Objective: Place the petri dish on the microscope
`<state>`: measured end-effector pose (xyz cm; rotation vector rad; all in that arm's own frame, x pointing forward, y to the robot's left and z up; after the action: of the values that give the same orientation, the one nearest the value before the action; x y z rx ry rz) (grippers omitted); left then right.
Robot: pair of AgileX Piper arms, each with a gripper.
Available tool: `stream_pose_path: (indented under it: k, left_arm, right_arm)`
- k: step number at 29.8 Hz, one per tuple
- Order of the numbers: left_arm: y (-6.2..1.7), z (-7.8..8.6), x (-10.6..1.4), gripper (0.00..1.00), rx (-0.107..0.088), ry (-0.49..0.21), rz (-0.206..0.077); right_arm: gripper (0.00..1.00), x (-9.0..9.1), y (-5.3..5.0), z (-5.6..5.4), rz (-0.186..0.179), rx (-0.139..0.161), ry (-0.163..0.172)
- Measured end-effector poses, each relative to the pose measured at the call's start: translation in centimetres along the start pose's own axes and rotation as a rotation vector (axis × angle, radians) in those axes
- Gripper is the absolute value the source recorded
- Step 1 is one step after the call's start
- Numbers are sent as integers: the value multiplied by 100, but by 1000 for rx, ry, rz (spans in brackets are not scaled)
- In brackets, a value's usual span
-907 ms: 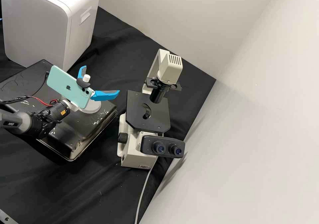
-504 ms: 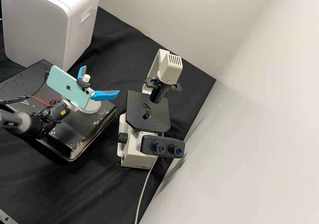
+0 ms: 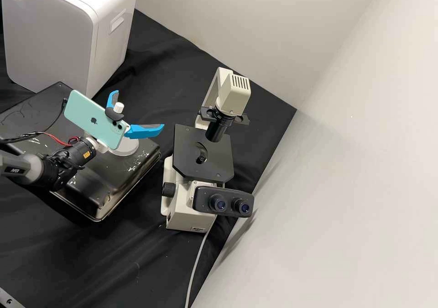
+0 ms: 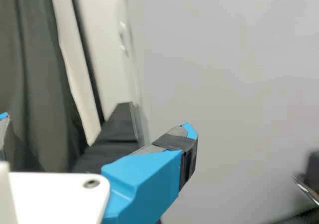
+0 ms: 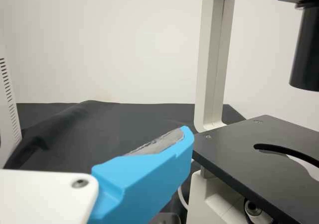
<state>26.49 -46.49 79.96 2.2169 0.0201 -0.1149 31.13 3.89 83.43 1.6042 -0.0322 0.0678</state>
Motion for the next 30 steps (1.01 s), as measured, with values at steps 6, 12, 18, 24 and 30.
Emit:
stream_pose_path:
  k: [6, 12, 18, 24, 30]
  left_arm:
    - [-86, 125, -224, 100, -23, -30, -31]
    - [-142, 295, -508, 100, -30, -112, -46]
    - [-148, 470, -762, 100, -56, -206, -38]
    - [-196, 610, -952, 100, -49, -253, -49]
    - [-298, 725, -1120, 100, -29, -337, -65]
  right_arm:
    - [100, 0, 0, 0, 0, 0, 0]
    - [100, 0, 0, 0, 0, 0, 0]
    - [100, 0, 0, 0, 0, 0, 0]
    - [100, 0, 0, 0, 0, 0, 0]
    - [100, 0, 0, 0, 0, 0, 0]
